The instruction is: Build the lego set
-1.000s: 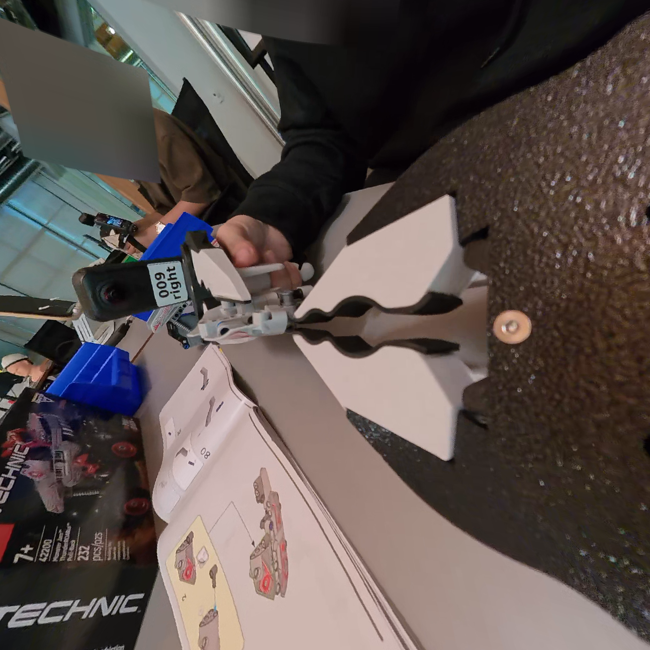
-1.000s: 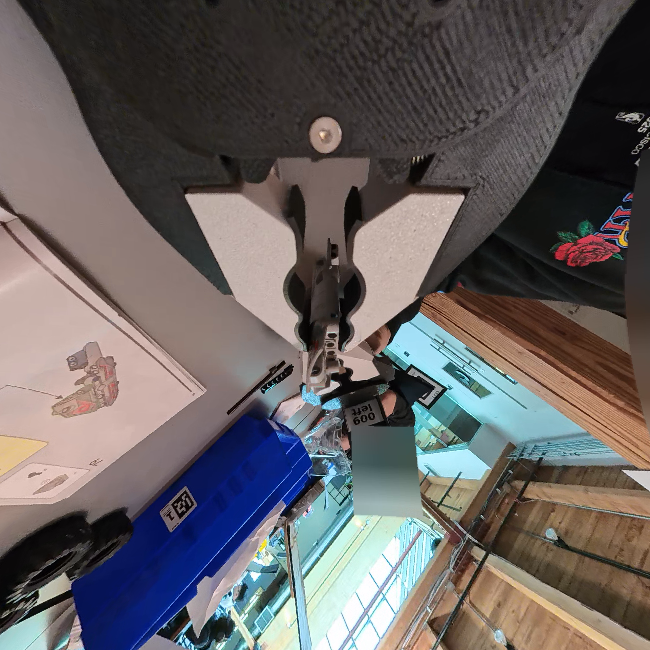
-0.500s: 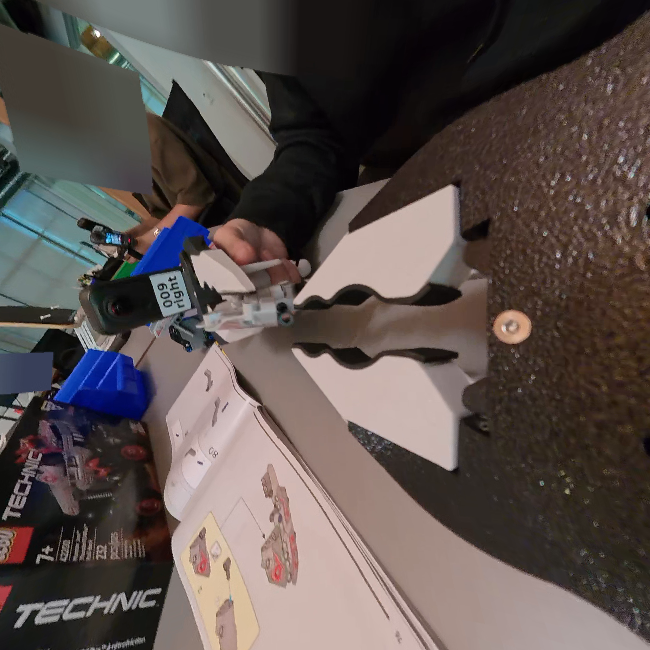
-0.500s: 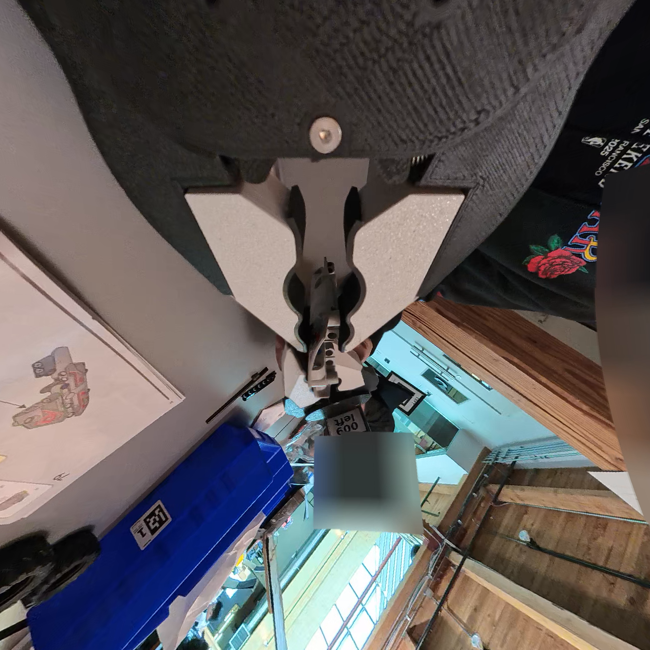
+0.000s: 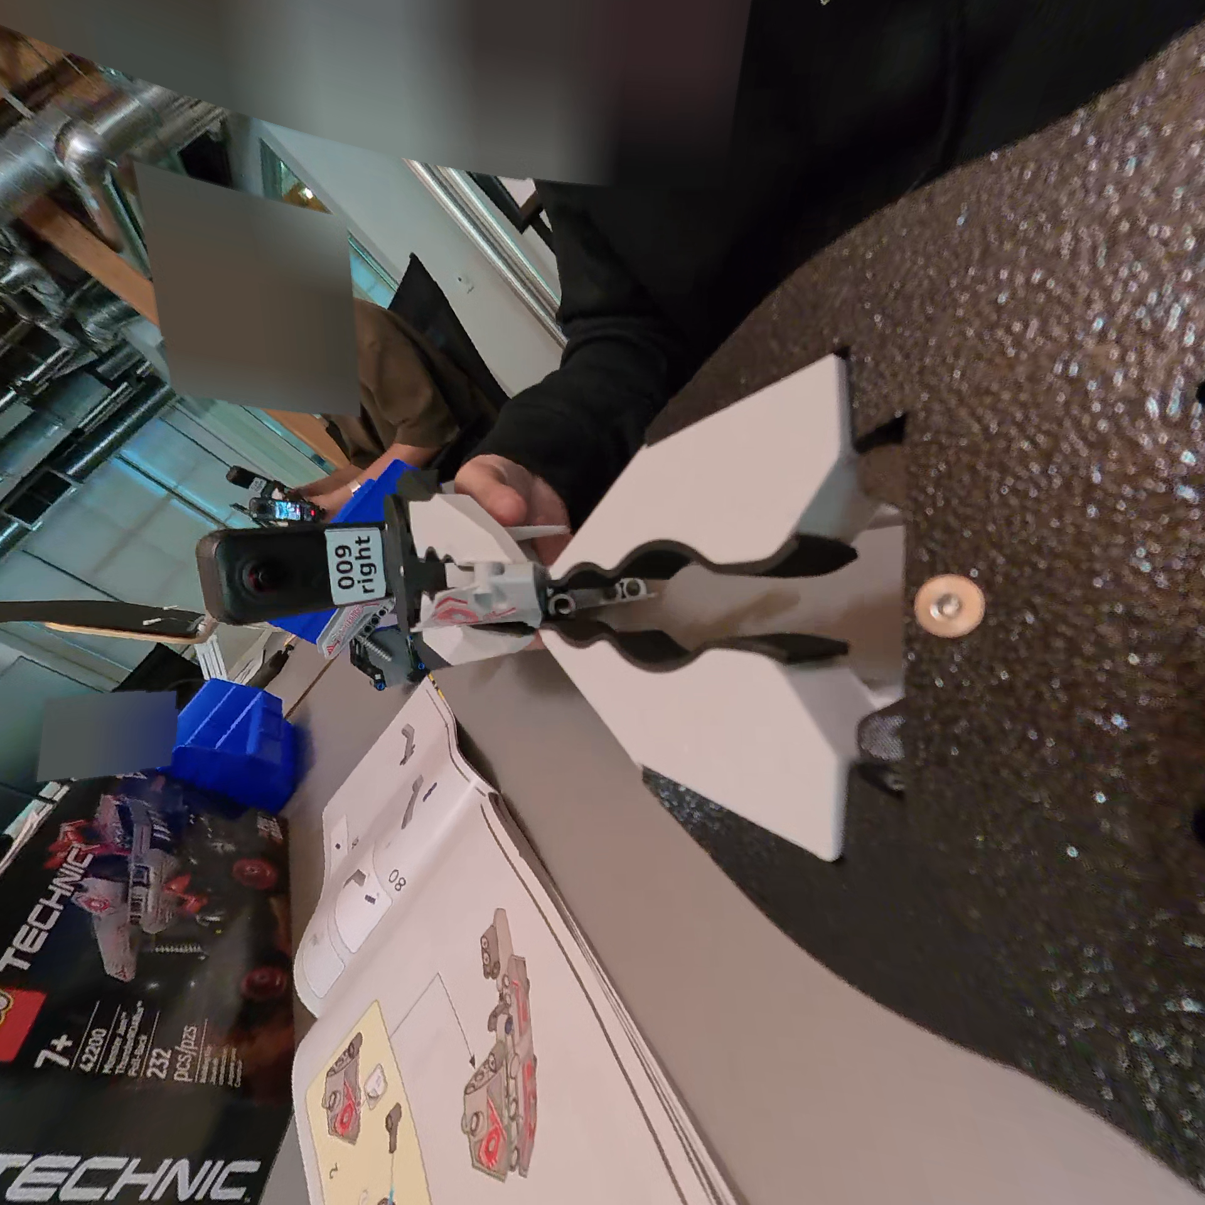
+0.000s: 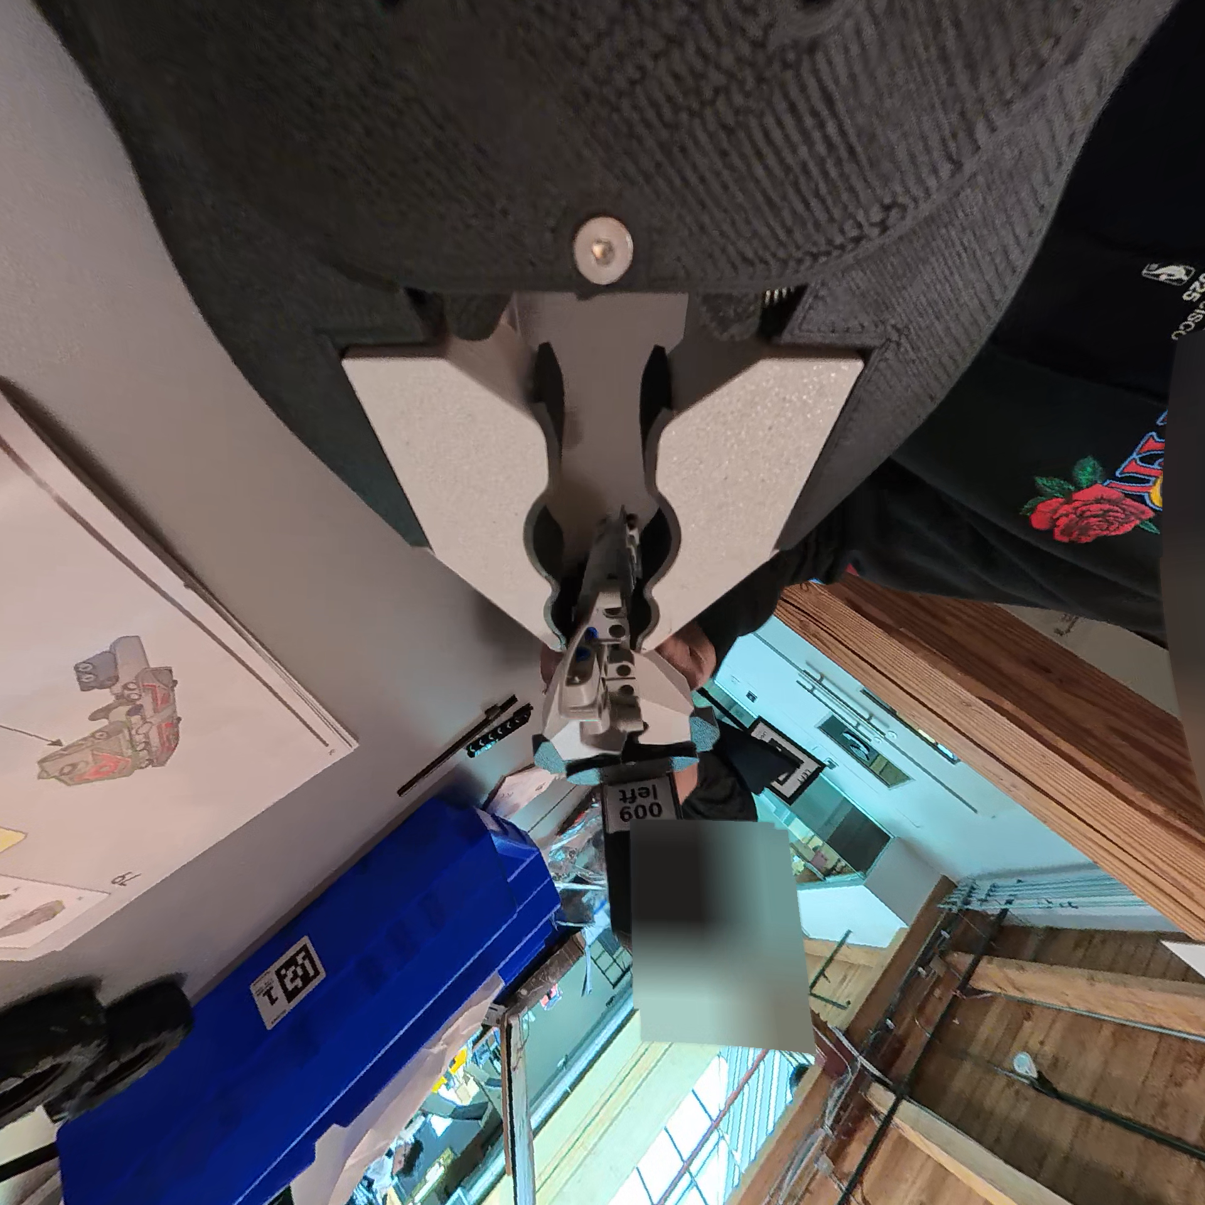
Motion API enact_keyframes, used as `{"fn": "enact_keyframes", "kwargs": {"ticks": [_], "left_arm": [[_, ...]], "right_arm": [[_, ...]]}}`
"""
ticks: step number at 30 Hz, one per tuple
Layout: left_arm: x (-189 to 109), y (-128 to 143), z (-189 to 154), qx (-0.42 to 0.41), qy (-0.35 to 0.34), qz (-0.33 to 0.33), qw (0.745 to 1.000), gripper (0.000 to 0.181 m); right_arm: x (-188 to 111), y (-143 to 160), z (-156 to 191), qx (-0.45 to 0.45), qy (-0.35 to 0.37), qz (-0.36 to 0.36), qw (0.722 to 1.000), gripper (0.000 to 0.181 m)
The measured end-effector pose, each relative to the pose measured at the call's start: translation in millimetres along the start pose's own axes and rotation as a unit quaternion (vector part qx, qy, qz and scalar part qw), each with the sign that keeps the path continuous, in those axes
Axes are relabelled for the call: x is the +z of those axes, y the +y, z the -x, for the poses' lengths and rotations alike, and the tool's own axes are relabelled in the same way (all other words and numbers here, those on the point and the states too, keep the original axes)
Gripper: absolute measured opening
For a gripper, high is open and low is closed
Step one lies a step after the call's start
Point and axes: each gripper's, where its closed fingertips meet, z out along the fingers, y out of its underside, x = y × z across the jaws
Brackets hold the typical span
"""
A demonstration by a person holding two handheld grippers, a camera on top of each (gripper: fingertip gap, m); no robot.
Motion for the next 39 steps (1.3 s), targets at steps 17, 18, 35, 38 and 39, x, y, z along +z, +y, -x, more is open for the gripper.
{"fn": "enact_keyframes", "kwargs": {"ticks": [17,18,35,38,39], "left_arm": [[-7.0,0.8,0.3,0.013,0.009,0.014,1.000,0.006],[-7.4,1.3,-0.1,0.021,0.008,0.017,1.000,0.006],[-6.2,0.3,-0.5,-0.003,0.012,0.005,1.000,0.004],[-6.4,-0.6,-5.4,-0.045,0.045,-0.003,0.998,0.004],[-5.8,0.0,-5.4,-0.058,0.050,-0.003,0.997,0.004]], "right_arm": [[7.5,11.0,-0.5,-0.019,0.019,0.035,0.999,0.014],[7.5,11.7,0.7,-0.014,0.014,0.036,0.999,0.014],[5.5,12.3,0.7,0.001,0.021,0.036,0.999,0.015],[4.3,13.9,1.3,-0.003,0.022,0.044,0.999,0.015],[3.5,14.2,-1.6,-0.012,0.033,0.047,0.998,0.015]]}}
